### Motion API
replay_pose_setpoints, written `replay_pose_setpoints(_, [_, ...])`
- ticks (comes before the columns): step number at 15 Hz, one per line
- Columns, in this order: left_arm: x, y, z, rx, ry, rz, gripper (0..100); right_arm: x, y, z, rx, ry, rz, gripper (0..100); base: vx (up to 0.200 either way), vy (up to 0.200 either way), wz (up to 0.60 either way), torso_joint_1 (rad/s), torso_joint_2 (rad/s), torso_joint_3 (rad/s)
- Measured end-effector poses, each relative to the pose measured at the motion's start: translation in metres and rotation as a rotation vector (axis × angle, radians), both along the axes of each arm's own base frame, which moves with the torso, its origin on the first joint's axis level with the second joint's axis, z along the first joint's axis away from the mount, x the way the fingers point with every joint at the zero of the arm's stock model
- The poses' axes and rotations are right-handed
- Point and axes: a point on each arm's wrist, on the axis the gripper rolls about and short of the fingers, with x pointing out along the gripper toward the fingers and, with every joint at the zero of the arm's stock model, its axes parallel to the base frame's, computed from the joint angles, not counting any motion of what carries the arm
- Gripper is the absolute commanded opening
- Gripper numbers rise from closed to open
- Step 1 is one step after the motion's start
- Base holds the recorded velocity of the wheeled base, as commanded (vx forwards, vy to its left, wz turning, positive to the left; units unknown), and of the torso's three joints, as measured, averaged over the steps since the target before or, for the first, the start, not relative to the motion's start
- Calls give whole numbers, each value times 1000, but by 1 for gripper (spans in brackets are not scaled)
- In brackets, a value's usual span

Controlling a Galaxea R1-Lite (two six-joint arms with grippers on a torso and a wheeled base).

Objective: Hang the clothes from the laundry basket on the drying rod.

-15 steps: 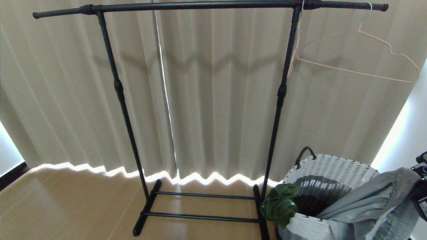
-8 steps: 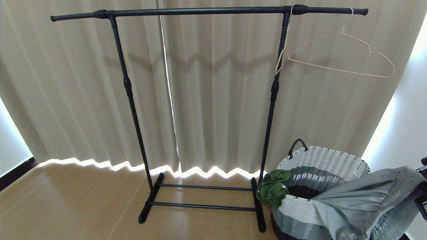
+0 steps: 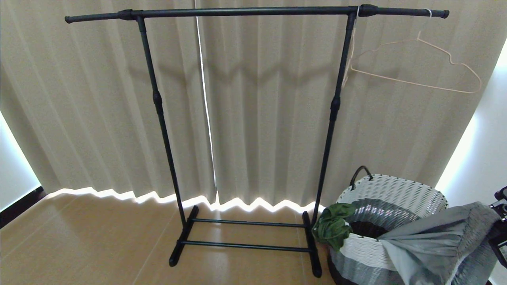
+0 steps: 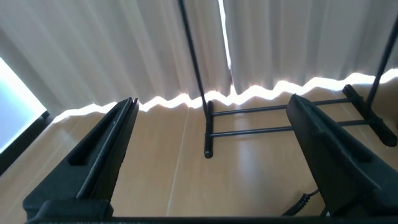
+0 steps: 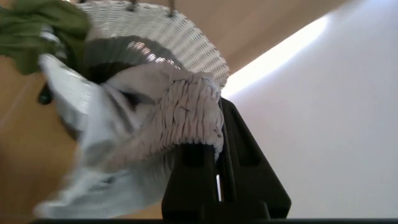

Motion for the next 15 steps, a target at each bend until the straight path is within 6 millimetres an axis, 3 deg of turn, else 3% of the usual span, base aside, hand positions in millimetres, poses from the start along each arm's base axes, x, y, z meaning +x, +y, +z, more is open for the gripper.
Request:
replay_pose_setpoints(12, [0,0,0,25,3,-19,100,-5,1,-13,12,47,19,0,0,0,0,0,0,0])
replay_pose_setpoints(15, [-3,-3,10,12,-24,-149,100,-2,1,-7,13,33,25,0,0,0,0,0,0,0])
